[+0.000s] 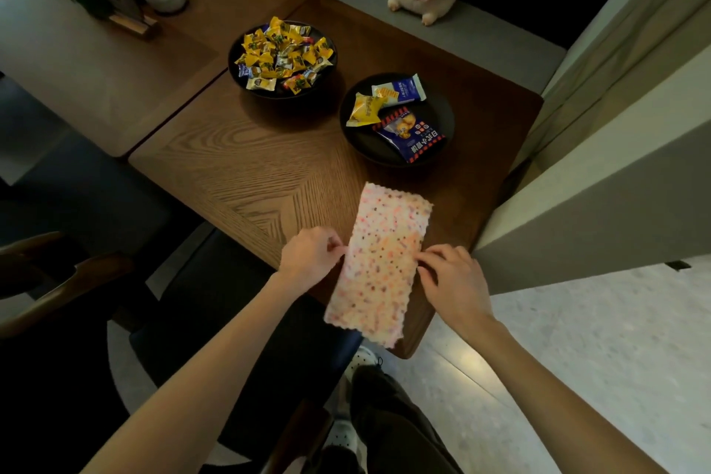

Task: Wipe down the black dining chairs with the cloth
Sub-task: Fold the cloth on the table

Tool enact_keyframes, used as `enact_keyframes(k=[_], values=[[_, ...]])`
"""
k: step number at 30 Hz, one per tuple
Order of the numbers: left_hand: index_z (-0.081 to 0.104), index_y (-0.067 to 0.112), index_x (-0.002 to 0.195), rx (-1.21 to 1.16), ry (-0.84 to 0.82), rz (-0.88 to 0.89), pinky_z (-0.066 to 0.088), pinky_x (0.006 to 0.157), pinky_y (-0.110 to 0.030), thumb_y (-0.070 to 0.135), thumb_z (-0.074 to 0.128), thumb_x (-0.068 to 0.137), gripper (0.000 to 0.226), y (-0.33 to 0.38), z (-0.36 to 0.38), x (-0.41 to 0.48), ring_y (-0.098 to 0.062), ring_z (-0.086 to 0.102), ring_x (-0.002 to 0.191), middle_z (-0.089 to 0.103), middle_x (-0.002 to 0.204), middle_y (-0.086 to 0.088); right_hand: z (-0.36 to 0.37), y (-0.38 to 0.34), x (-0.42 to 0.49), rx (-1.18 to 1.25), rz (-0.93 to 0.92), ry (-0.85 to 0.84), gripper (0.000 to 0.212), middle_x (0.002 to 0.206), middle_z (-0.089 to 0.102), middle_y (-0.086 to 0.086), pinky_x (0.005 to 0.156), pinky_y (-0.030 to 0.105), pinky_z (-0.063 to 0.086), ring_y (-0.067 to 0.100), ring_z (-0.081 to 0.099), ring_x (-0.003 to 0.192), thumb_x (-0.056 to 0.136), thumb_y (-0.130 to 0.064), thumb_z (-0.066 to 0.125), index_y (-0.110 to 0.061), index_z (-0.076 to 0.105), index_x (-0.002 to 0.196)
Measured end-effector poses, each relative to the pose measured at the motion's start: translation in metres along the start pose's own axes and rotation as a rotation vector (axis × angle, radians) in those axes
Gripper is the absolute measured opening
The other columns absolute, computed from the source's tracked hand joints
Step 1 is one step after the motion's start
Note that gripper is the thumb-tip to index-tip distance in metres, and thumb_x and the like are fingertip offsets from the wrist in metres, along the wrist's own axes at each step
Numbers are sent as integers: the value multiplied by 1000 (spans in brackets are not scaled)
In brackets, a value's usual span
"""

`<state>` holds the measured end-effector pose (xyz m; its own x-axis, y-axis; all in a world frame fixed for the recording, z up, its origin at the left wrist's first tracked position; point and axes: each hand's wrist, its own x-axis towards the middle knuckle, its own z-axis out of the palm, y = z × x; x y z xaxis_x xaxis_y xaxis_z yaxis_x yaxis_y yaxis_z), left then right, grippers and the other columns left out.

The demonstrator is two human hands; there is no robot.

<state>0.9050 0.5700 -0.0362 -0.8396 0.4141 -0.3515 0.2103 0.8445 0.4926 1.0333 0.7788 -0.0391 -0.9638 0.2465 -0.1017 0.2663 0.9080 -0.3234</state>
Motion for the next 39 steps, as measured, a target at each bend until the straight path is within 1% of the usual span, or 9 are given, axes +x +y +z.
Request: enact_keyframes(k=[6, 14, 18, 24, 26, 28, 31, 35, 39], values=[[59, 22, 99, -78, 189, -67, 44, 59, -23, 55, 61, 86, 35, 20, 13, -21, -6, 59, 76, 62, 87, 9, 2, -14, 2, 242, 428, -35, 38, 110, 59, -3, 89, 37, 50, 16, 52, 109, 89, -51, 58, -23, 62, 114], [70, 23, 98, -77, 268, -135, 45, 66, -22, 39, 63, 90, 19, 37, 22, -18, -5, 60, 77, 68, 92, 9, 11, -34, 20, 278, 513, -77, 28, 109, 59, -2, 90, 42, 50, 18, 55, 106, 87, -46, 65, -22, 64, 103], [72, 18, 98, -282, 227, -145, 41, 63, -14, 32, 62, 92, 18, 28, 18, -17, 0, 60, 73, 66, 83, 12, 8, -37, 23, 462, 500, -70, 20, 98, 62, -4, 80, 33, 54, 14, 60, 92, 91, -38, 63, -22, 56, 100], [61, 23, 87, -651, 91, -187, 54, 89, -41, 24, 62, 92, 6, 18, 5, -22, -15, 65, 93, 66, 91, 4, -19, -38, 19, 881, 456, -30, 42, 89, 58, -14, 65, 15, 45, 4, 61, 82, 83, -23, 75, -23, 45, 112], [56, 19, 103, -716, 101, -118, 54, 86, -25, 20, 62, 92, 12, 20, -8, -29, -12, 65, 97, 66, 93, 6, -31, -36, 18, 924, 355, -48, 46, 91, 60, -19, 69, 14, 47, 2, 62, 86, 82, -23, 76, -30, 48, 117], [42, 18, 129, -760, 49, -8, 48, 76, -7, 16, 64, 90, 45, 25, -27, -37, -4, 65, 94, 68, 93, 6, -43, -32, 17, 878, 214, -93, 40, 100, 61, -23, 79, 17, 50, 1, 61, 97, 82, -21, 76, -33, 57, 115], [37, 26, 142, -515, -34, 182, 45, 76, -5, 16, 72, 84, 69, 29, -52, -46, 3, 61, 89, 67, 101, 6, -58, -30, 11, 702, 49, -103, 36, 109, 64, -19, 83, 15, 51, -3, 58, 100, 79, -17, 78, -30, 66, 111], [70, 22, 108, -147, 81, 312, 46, 75, -8, 22, 74, 82, 26, 33, -68, -56, 8, 55, 82, 66, 97, 10, -72, -36, -3, 514, -38, -10, 28, 101, 65, -15, 74, 11, 50, -2, 59, 89, 81, -18, 76, -23, 71, 109], [65, 25, 93, -187, 23, 295, 39, 83, -14, 31, 70, 85, 12, 31, -70, -60, 2, 53, 94, 57, 102, 13, -77, -39, -11, 471, -22, 3, 7, 101, 50, -13, 76, 16, 46, 5, 52, 91, 85, -28, 71, -30, 66, 90]])
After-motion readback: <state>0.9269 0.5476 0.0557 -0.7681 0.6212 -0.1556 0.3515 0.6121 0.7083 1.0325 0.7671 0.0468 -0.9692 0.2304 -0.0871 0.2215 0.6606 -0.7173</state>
